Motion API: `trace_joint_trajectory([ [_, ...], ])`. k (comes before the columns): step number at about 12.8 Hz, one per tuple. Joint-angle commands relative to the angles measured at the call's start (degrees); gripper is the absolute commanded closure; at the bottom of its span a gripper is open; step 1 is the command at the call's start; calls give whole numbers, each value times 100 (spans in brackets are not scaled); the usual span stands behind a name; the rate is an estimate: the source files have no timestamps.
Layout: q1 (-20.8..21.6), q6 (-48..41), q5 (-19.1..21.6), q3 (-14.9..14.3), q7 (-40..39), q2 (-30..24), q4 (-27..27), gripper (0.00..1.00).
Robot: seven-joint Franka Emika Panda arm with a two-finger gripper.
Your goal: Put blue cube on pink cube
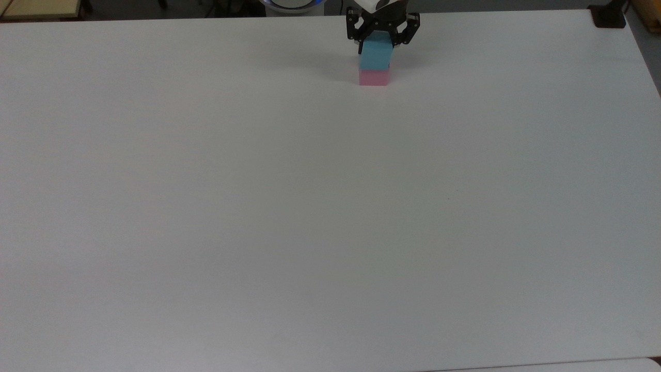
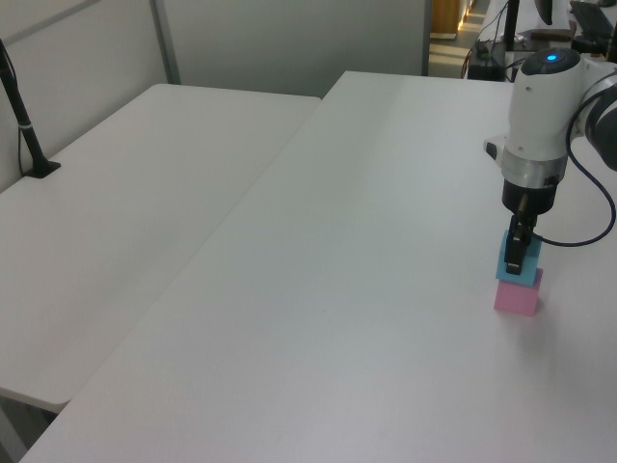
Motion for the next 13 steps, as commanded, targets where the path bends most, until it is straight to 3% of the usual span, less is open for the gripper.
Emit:
trace_joint_trajectory([
  [1, 90, -202, -49, -16, 177, -127, -36, 0],
  [6, 81, -1026, -49, -16, 116, -171, 507, 0],
  [9, 81, -2448, -23, -51, 11, -162, 2015, 0],
  [13, -24, -3505, 30, -112, -707, -14, 3652, 0],
])
